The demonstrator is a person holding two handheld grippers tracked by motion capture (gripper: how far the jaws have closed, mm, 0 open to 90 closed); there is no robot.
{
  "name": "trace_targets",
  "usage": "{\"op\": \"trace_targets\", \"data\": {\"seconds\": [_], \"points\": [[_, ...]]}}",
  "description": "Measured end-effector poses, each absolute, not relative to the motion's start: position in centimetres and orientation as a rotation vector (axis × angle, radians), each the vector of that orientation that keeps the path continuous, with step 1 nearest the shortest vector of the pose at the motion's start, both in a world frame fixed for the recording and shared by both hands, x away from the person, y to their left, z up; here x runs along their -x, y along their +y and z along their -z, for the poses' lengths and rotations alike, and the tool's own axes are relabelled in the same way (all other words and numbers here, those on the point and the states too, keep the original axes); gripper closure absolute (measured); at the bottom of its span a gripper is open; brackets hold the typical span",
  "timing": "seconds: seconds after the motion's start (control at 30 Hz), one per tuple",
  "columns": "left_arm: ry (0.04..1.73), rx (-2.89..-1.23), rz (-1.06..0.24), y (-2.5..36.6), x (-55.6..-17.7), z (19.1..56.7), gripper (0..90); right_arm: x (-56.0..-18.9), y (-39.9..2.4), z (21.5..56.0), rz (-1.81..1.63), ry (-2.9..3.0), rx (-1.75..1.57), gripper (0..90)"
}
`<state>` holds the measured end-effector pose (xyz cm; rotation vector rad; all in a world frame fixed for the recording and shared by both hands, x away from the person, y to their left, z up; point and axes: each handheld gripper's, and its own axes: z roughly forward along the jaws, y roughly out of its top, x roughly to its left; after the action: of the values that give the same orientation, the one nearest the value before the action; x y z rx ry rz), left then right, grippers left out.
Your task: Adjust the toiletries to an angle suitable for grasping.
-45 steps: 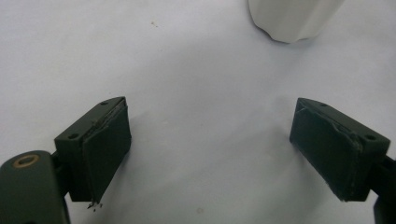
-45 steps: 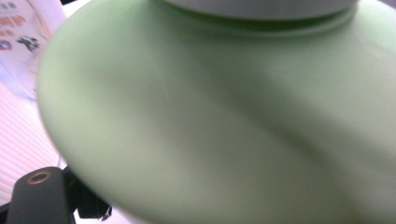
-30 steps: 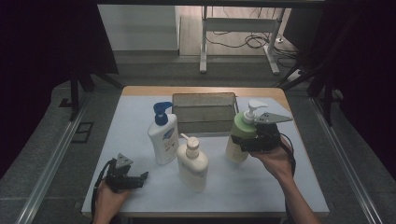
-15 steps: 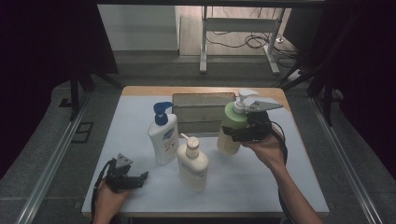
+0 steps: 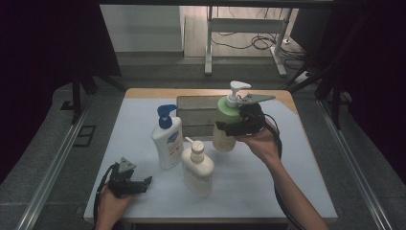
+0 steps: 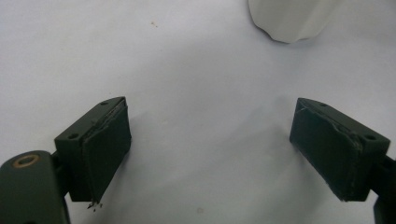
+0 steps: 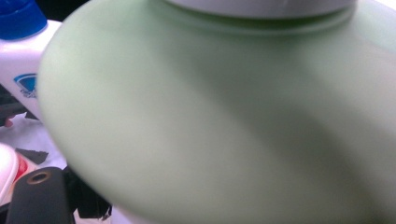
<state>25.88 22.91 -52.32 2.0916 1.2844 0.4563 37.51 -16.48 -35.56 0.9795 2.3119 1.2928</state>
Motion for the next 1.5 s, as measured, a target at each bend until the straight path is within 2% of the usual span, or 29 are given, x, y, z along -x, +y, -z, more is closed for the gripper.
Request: {"op": "trace_targets", "data": {"seconds": [0.83,1.5], "points": [[1.284,-2.091,-0.456,22.9,-25.9,52.3,12.2,-41.1,-12.4,34.0,-1.266,2.315,-0.955,12.9],[1.283,-2.090,-0.455,22.9,-25.9,52.3,12.2,-45.3,-9.5,33.3,-1.283,2.260,-0.993,12.8]]}}
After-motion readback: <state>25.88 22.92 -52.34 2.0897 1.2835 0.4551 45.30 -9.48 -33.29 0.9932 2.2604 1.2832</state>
